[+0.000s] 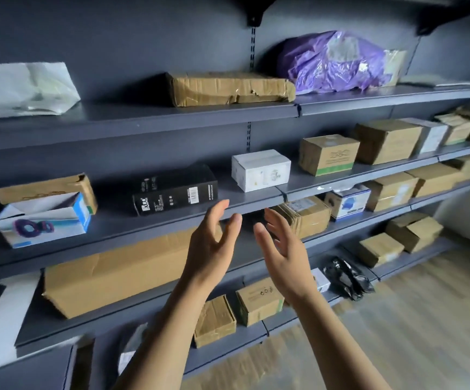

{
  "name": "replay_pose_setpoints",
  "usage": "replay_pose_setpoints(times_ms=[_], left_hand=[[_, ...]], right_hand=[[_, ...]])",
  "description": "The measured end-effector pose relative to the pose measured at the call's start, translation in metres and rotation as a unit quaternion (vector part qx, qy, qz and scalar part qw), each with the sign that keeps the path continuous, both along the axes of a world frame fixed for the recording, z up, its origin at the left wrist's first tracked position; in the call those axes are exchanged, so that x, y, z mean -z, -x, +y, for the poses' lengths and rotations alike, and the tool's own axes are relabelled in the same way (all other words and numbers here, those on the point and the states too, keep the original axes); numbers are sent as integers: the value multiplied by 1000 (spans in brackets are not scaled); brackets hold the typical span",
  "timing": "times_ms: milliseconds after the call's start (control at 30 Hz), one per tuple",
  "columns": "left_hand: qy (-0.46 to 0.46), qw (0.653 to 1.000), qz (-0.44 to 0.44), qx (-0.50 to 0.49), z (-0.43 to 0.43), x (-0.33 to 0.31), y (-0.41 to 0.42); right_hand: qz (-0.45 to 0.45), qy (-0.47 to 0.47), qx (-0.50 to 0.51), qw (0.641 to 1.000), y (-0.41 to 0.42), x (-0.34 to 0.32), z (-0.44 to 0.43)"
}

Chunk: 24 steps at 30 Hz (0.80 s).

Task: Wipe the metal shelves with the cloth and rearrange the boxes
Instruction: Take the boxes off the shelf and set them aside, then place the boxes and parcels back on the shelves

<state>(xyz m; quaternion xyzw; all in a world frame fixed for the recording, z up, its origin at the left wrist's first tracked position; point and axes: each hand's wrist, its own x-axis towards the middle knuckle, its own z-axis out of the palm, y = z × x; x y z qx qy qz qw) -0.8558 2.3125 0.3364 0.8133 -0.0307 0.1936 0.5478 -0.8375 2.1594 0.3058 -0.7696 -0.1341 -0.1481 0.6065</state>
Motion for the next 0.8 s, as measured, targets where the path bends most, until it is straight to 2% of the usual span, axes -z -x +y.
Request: replay_pose_setpoints(times_ms=[167, 367, 567, 800], left_hand=[[21, 992, -1, 126, -38, -7, -68], [32, 966, -13, 255, -83, -20, -137], [52, 914, -1, 403, -163, -17, -160], [30, 876, -5, 482, -267, -9, -186]], right_hand=[[10, -34, 85, 996, -39, -22, -28], [-1, -28, 207, 978, -70, -35, -70], [-18, -65, 349, 935, -54, -31, -135], [-26, -68, 445, 892, -57, -17, -222]])
